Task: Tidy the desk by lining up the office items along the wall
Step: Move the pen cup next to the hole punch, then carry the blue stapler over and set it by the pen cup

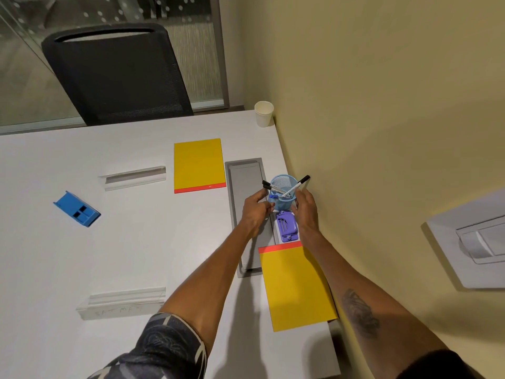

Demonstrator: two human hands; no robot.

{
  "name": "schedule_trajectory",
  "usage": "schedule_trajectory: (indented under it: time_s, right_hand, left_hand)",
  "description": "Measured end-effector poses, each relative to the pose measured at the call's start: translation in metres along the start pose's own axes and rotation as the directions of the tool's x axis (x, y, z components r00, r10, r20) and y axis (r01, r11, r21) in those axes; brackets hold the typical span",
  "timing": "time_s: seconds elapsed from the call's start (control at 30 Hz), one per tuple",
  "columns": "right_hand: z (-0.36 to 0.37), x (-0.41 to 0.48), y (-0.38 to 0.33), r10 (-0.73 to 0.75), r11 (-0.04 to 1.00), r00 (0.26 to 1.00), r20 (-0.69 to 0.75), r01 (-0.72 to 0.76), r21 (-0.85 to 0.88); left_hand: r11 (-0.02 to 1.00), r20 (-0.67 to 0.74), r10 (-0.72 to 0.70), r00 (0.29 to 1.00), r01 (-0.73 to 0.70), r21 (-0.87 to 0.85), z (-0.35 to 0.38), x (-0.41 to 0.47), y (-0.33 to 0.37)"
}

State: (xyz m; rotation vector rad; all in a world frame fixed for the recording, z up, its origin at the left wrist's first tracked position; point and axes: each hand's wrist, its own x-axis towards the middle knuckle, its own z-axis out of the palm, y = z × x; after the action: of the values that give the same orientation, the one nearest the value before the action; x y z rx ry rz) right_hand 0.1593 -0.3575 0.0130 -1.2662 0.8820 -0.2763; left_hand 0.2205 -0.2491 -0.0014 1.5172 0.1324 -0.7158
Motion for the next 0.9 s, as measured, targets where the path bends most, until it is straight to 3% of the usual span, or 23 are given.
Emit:
schedule_trajectory:
  time_s: [0.13,0.57,0.9]
  right_hand:
    - [0.001,-0.018,-0.002,-0.023,0.991,0.999,-0.024,0.019,-0.131]
    - [0.038,-0.061,0.018,-0.029,0.918,0.990,-0.141,-0.030,-0.395]
    - [0.102,-0.110,0.023,-0.012,0.839,1.000,-0.005,0.007,-0.543]
  left_hand:
    - [0.995,-0.038,-0.040,0.998,0.043,0.087,-0.013,-0.003,-0.001]
    - [0.997,-0.109,-0.037,0.993,0.045,0.070,-0.076,-0.050,0.001]
    - [0.997,-0.159,-0.001,0.987,0.013,0.070,-0.161,-0.094,0.009]
